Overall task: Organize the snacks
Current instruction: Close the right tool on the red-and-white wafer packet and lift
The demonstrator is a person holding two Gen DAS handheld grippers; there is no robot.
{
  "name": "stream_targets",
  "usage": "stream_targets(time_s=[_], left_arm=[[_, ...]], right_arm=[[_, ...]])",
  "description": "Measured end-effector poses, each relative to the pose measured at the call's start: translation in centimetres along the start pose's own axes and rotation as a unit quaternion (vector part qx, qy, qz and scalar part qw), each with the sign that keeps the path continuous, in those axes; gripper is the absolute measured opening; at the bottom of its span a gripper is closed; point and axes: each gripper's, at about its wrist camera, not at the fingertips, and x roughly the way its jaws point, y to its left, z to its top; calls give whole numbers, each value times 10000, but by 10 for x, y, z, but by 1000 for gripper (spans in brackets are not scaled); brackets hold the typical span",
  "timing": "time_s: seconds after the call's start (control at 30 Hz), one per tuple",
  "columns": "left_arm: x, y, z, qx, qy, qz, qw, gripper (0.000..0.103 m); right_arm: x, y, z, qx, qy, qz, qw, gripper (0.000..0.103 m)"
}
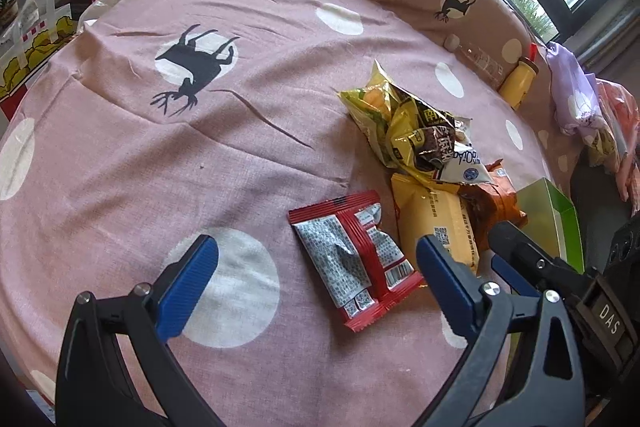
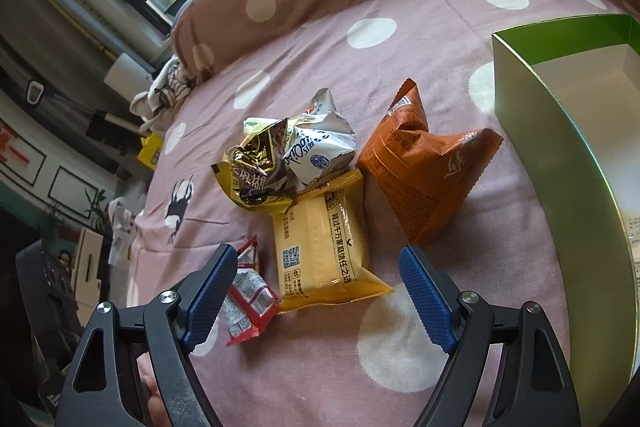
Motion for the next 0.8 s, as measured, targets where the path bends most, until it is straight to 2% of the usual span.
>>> stream_targets(time_s=[0.1,0.13,0.2,0.23,0.27,0.37,0.43,0.5,0.63,0.7,0.8], left_arm=[[3,-1,-2,29,126,-51,9999,88],[5,-2,-2,49,201,-75,9998,84],[8,-1,-3,16,370,-189,9991,68],[9,-1,-3,-39,433,-259,9987,65],[10,0,-3,-72,474,-340,9983,62],[14,-3,-4,-25,560,-366,9978,61],[17,-4,-4,-8,577,-313,9978,61],[19,-5,-4,87,590,-210,9980,54],[21,-7,-4,290,552,-134,9980,52],[23,-9,-5,405,541,-169,9976,45],[24,-12,-6,510,527,-169,9972,43]], right_arm=[[-1,11,3,-134,30,448,9989,72],[1,15,4,-154,109,645,9977,64],[9,24,8,-222,381,932,9947,54],[14,30,9,-288,520,1000,9932,51],[19,34,9,-353,630,1032,9920,50],[37,49,9,-608,879,928,9899,49],[54,54,7,-738,1062,598,9898,49],[72,52,3,-673,1312,347,9885,49],[80,47,0,-586,1434,497,9867,49],[82,45,-1,-561,1493,562,9856,49],[84,43,-1,-587,1507,621,9849,49]])
